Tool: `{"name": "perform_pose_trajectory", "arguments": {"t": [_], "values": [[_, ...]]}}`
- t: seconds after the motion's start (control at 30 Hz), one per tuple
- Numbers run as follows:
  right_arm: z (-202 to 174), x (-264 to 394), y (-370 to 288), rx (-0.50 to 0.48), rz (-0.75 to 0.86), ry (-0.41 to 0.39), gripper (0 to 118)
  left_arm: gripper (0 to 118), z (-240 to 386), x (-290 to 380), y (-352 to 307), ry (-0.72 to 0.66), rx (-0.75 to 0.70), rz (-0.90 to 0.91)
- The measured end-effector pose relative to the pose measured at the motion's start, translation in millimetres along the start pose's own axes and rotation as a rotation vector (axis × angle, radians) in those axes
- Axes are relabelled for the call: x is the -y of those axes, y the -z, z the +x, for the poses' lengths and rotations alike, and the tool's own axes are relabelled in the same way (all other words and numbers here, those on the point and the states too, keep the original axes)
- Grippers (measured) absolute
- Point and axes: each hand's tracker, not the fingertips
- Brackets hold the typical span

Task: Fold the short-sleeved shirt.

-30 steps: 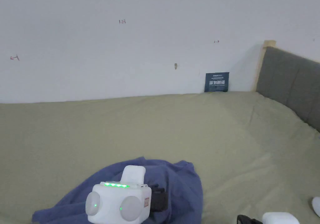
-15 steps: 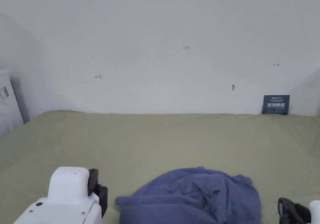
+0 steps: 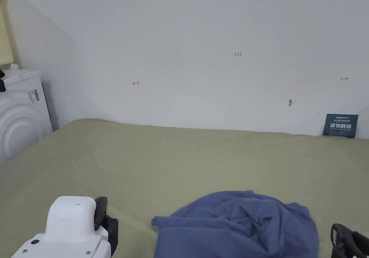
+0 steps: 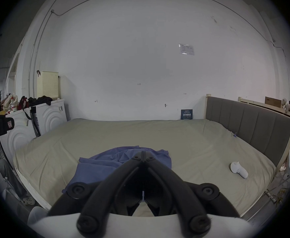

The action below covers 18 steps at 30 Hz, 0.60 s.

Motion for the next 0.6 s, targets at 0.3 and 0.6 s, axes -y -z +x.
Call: {"name": "perform_pose_trajectory", "arguments": {"t": [0.3,0.6], "values": [[-1,9,31,-0.007,-0.054,0.004,2,0,7,18,74,-0.024,0.058,-0.163],[5,35,87,-0.010,-0.169,-0.018,2,7,22,54,248,-0.060,0.127,-0.455]]}}
